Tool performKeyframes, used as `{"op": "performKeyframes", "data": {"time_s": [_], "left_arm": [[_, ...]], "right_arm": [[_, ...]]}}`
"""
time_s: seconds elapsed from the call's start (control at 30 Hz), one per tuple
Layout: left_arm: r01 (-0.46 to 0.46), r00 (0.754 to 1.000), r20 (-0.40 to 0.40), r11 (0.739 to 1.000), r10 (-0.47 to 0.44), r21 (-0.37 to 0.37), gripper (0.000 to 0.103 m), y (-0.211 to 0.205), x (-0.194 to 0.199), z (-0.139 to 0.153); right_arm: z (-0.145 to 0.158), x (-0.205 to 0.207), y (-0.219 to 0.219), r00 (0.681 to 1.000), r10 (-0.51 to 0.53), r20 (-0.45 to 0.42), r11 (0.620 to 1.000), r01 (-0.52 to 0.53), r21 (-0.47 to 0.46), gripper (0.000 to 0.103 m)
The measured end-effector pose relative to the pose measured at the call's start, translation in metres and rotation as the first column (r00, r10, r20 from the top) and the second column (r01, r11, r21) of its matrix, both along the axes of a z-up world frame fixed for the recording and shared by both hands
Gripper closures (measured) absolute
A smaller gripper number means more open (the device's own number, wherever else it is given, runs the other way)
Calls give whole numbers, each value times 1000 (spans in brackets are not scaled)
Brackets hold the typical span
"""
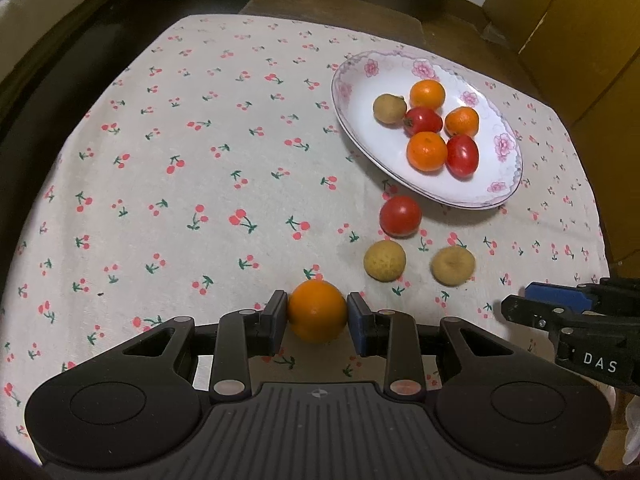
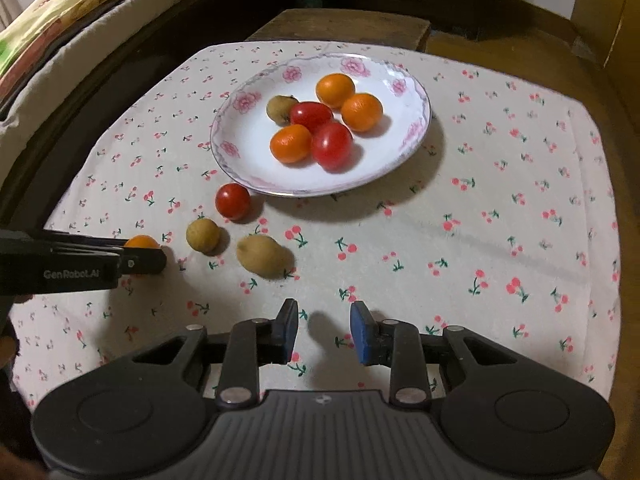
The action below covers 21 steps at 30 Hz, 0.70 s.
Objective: Organize fruits
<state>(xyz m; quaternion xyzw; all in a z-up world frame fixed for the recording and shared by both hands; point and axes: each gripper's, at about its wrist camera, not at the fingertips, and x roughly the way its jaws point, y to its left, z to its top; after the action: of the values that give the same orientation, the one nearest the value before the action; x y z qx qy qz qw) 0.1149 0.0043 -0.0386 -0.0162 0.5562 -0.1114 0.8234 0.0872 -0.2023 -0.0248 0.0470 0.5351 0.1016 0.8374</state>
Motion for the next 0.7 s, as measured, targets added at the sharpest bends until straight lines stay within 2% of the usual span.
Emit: {"op": "performKeyframes", "data": {"time_s": [0.17, 0.4, 0.57, 0.7], "left_arm": [[-15, 1000, 1, 1000, 15, -15, 62, 4, 2, 2], [-91, 995, 22, 992, 94, -89, 63, 33, 8, 17], [-84, 996, 6, 994, 84, -71, 61, 32, 8, 12], [-56, 998, -3, 997, 56, -55, 58, 26, 5, 6]], "right_arm": [[4, 5, 3, 1000, 11, 18, 1000, -11, 15, 73], [11, 17, 0, 999, -15, 29, 998, 12, 68, 73], [21, 20, -12, 997, -58, 45, 994, 53, 98, 73], [16, 19, -2, 999, -32, 24, 994, 29, 101, 73]]}}
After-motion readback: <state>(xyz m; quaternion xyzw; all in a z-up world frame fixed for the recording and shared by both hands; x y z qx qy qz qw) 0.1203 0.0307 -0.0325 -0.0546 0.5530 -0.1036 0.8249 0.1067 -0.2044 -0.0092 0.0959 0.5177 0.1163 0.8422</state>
